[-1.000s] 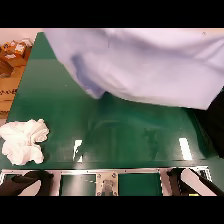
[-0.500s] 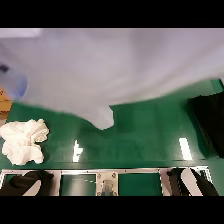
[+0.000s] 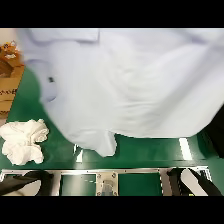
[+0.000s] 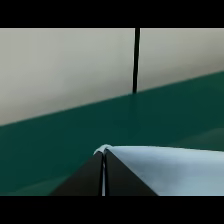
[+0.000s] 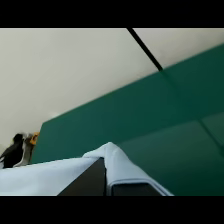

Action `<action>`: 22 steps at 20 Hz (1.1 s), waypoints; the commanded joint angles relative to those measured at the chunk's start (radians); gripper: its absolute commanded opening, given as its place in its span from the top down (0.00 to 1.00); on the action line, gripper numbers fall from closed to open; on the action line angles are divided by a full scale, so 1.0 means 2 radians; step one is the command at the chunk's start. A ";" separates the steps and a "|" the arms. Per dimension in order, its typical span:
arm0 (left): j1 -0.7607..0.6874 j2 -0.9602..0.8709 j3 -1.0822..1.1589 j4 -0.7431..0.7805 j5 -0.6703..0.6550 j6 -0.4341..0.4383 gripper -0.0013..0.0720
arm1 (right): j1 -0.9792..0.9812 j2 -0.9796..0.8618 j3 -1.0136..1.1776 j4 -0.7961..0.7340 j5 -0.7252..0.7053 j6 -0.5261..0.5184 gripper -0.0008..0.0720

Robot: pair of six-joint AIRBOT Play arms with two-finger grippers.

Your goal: Fold the shirts.

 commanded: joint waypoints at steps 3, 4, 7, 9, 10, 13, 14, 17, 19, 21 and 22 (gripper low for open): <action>0.000 -0.185 -0.013 -0.072 -0.002 0.026 0.95 | 0.079 -0.184 -0.118 0.003 -0.097 -0.057 0.97; 0.000 -0.201 -0.035 -0.084 0.010 0.026 0.95 | 0.083 -0.230 -0.112 0.010 -0.103 -0.061 0.97; 0.000 -0.250 -0.079 -0.100 0.027 0.025 0.95 | 0.083 -0.360 -0.069 0.054 -0.104 -0.073 0.84; 0.000 -0.281 -0.079 -0.120 0.031 0.015 0.94 | 0.079 -0.413 -0.034 0.064 -0.104 -0.073 0.71; 0.000 -0.290 -0.080 -0.129 0.033 0.005 0.69 | 0.076 -0.428 -0.020 0.064 -0.103 -0.073 0.68; 0.007 -0.289 -0.069 -0.127 -0.011 -0.013 0.01 | 0.039 -0.433 0.011 0.063 -0.069 -0.073 0.57; 0.015 -0.288 -0.052 -0.127 -0.055 -0.014 0.01 | 0.017 -0.432 0.024 0.062 -0.033 -0.073 0.58; 0.045 -0.285 -0.010 -0.128 -0.185 -0.021 0.19 | -0.046 -0.430 0.049 0.063 0.103 -0.073 0.97; 0.059 -0.279 -0.012 -0.131 -0.242 -0.022 0.93 | -0.065 -0.417 0.037 0.063 0.156 -0.094 0.97; 0.063 -0.278 -0.013 -0.132 -0.282 -0.031 0.95 | -0.071 -0.386 0.000 0.055 0.160 -0.103 0.97; 0.060 -0.278 -0.013 -0.132 -0.302 -0.033 0.95 | -0.072 -0.367 -0.023 0.050 0.157 -0.107 0.94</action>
